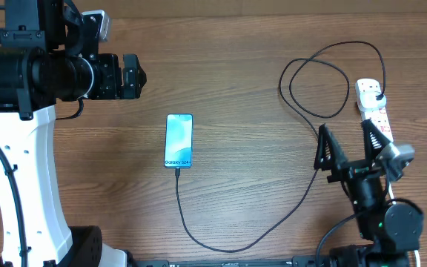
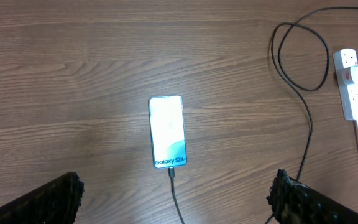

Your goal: Plug charger to phone and switch on socket

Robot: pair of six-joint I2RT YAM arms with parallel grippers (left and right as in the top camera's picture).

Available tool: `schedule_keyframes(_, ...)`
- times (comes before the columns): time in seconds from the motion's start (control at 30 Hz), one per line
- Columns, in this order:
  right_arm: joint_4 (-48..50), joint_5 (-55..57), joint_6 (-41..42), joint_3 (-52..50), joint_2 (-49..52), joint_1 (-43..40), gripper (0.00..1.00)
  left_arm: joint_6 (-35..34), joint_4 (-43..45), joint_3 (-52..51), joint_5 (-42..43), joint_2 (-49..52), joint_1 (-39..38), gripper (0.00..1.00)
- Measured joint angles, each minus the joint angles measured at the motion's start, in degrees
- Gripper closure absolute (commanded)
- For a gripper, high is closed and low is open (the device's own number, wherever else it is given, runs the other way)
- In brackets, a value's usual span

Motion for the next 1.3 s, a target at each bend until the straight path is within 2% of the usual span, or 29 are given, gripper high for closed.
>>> schedule_keyframes(0.2, 3.37, 0.11, 0.02, -8.96, -6.25, -0.35, 0.0, 0.0, -0.02, 0.0, 0.0, 0.0, 0.0, 0.0)
schedule_keyframes(0.57, 3.56, 2.12, 0.02, -17.07, -14.51, -0.37, 0.0, 0.0, -0.02, 0.0, 0.0, 0.0, 0.0, 0.0)
schedule_keyframes(0.77, 1.51, 2.36, 0.02, -17.38, -15.63, -0.35, 0.0, 0.0, -0.02, 0.0, 0.0, 0.0, 0.0, 0.0)
schedule_keyframes(0.93, -7.82, 1.33, 0.04, -17.38, -15.67, -0.31, 0.0, 0.0, -0.02, 0.0, 0.02, 0.0, 0.0, 0.0)
schedule_keyframes(1.3, -7.82, 0.39, 0.04, -17.38, -15.69, -0.28, 0.0, 0.0, -0.02, 0.0, 0.0, 0.0, 0.0, 0.0)
